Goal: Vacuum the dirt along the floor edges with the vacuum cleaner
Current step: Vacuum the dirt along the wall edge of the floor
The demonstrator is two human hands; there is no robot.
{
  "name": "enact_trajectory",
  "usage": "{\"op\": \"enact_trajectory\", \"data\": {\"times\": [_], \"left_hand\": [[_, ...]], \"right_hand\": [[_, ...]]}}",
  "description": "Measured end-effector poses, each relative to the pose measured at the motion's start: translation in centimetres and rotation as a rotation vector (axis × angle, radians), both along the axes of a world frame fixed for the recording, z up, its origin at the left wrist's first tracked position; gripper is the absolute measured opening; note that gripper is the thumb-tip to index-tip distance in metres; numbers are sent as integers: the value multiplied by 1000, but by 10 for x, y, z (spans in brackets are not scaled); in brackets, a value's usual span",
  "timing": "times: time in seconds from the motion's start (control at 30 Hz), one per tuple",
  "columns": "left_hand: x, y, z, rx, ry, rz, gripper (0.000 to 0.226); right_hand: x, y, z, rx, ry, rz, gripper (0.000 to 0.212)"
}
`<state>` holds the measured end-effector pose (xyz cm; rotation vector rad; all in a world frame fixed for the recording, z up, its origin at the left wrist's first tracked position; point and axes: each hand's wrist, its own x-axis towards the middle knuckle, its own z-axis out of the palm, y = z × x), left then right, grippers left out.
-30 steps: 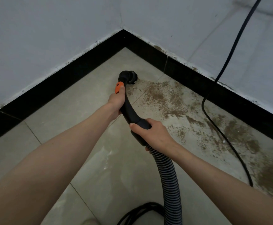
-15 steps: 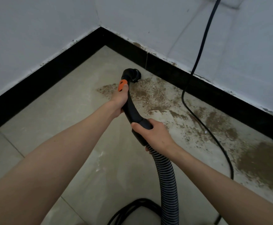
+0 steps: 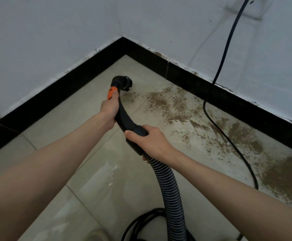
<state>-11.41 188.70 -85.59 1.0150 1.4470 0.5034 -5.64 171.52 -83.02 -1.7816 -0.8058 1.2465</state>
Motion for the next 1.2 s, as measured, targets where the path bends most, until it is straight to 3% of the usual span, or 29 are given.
{"op": "enact_trajectory", "data": {"times": [0.3, 0.53, 1.2], "left_hand": [[-62, -8, 0, -20, 19, 132, 62], [-54, -21, -5, -61, 86, 58, 62], [15, -32, -2, -92, 13, -175, 52]], "right_hand": [[-37, 3, 3, -24, 8, 141, 31], [-42, -13, -2, -55, 30, 75, 31], [-3, -32, 0, -66, 24, -105, 31]]}}
